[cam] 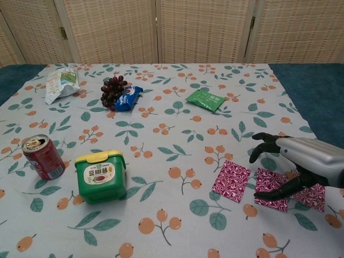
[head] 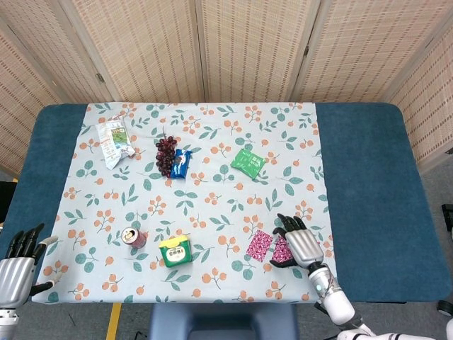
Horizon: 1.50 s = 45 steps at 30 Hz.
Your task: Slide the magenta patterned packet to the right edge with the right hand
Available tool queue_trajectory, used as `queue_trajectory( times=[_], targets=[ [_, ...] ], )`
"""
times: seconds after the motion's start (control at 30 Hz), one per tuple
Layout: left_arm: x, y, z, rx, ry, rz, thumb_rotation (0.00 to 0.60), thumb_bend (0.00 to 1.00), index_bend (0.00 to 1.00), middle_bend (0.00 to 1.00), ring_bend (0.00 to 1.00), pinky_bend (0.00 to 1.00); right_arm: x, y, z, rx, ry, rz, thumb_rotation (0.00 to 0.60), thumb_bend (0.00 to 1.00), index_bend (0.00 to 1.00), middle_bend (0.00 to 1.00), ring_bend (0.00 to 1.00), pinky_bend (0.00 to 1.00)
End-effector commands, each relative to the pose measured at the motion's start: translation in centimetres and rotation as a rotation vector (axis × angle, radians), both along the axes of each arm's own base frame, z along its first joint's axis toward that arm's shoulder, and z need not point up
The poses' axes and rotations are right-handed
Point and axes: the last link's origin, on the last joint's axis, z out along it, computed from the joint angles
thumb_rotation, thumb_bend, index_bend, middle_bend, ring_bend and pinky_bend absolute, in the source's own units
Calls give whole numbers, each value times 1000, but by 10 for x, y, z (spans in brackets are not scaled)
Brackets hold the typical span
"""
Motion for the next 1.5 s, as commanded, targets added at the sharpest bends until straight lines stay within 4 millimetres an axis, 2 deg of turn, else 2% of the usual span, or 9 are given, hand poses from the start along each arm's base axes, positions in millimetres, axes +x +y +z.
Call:
queue_trajectory(
  times=[0.03,0.6,0.87,1.17,1.5],
  targets=[
    [0,0,0,0,-2,-2,600,239,255,63,90,0,13,-4,-6,11,-16,-17,383,208,266,41,0,0],
    [-2,-1,0,4,2,6,600,239,255,63,90,0,23,-16,-16,60,-2,-28,382,209,266,34,0,0],
    [-3,-1,0,2,2,11,600,239,255,63,90,0,34,-14,-22,85,-13,26,381,209,266,34,0,0],
    [-5,-3,1,4,0,15,600,239,255,63,90,0,30,-8,-23,39,32,91,382,206,262,28,0,0],
    [-5,-3,2,6,-1,14,600,238,255,64,90,0,30,-2,-29,36,73,116,383,157,178,17,0,0]
  ],
)
